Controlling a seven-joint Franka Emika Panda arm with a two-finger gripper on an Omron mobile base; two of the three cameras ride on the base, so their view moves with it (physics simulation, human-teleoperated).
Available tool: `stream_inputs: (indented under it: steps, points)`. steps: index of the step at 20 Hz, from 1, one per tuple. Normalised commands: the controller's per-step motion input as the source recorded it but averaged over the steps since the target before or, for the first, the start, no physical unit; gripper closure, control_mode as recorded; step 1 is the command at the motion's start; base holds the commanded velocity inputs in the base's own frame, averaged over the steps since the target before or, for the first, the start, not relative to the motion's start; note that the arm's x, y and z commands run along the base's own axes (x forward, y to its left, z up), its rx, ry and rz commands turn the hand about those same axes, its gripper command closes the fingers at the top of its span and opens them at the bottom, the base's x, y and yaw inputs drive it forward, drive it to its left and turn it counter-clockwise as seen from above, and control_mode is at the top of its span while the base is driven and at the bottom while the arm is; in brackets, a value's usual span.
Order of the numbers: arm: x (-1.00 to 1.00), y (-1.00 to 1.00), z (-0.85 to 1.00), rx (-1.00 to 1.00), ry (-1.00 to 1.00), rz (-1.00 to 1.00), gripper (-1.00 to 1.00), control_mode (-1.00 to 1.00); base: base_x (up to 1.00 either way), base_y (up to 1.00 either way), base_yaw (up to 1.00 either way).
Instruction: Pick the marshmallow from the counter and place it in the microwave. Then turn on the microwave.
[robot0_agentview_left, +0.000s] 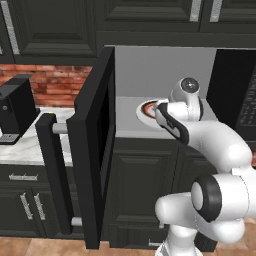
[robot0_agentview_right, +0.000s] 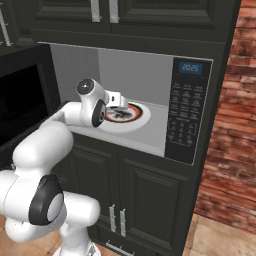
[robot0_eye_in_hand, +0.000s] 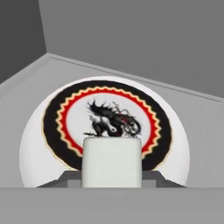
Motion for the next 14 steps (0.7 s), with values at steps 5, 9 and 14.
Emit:
stream_inputs:
  steps: [5,9,14]
  points:
    - [0.14,-0.02,-0.04,0.0,0.02,0.0,1.0,-1.0,0.0,0.0,0.0]
    - [0.14,-0.01,-0.04,0.0,0.03,0.0,1.0,-1.0,0.0,0.0,0.0]
    - [0.14,0.0,-0.07,0.0,0.03,0.0,1.0,-1.0,0.0,0.0,0.0]
